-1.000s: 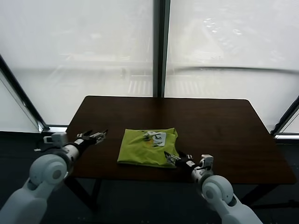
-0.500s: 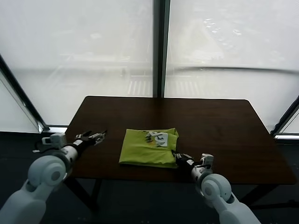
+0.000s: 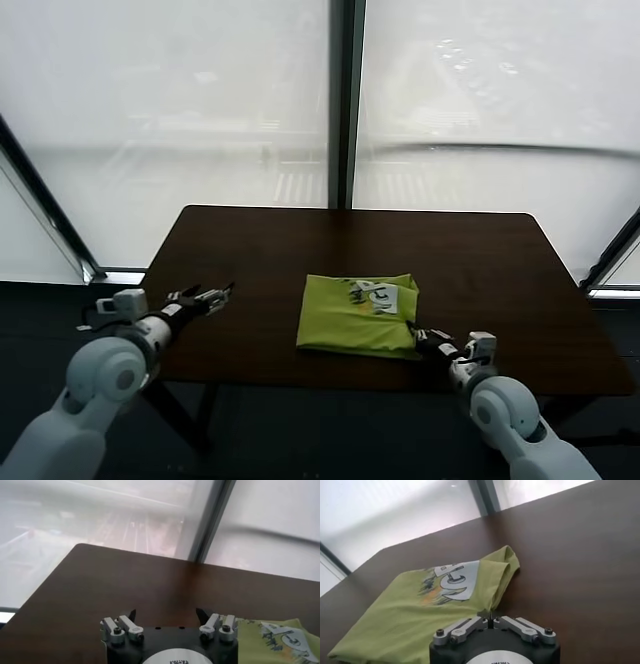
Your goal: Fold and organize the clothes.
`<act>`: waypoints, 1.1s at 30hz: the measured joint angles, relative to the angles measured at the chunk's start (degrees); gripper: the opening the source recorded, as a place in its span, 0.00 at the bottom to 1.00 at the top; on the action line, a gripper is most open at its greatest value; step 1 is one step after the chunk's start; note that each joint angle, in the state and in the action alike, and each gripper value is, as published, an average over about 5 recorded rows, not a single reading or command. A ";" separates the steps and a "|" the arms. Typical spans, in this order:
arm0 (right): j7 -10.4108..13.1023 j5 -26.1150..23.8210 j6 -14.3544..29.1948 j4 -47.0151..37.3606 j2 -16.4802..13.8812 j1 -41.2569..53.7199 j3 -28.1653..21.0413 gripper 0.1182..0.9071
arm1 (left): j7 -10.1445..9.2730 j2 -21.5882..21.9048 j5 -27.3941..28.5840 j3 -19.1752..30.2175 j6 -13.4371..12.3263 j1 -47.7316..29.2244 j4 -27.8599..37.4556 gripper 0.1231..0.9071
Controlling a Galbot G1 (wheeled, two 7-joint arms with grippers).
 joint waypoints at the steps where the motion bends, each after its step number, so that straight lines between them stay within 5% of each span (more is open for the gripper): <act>1: -0.10 -0.33 0.07 -0.55 -0.86 0.02 0.85 0.04 | 0.13 -0.15 0.08 0.02 -0.03 0.00 0.08 1.00; 14: -3.44 -4.31 0.68 -4.22 -8.04 -0.55 7.44 0.07 | 0.84 -1.49 0.79 0.03 -0.33 0.42 0.27 1.00; 17: -2.02 -7.88 -0.86 -3.03 -8.86 -1.38 8.30 0.22 | 0.84 -1.56 0.82 0.03 -0.34 0.53 0.17 1.00; 22: 0.99 -14.60 -5.13 0.08 -10.19 -2.97 10.52 0.62 | 0.81 -2.24 1.04 0.25 -0.36 0.56 0.15 1.00; 26: 2.32 -14.98 -5.47 4.10 -10.56 -2.84 11.97 0.90 | 0.57 -2.88 1.69 0.78 -0.38 0.58 0.13 1.00; 33: 7.91 -16.79 -7.41 10.37 -7.70 1.66 5.77 1.00 | -0.14 -3.13 2.64 0.71 -0.47 1.42 -0.34 1.00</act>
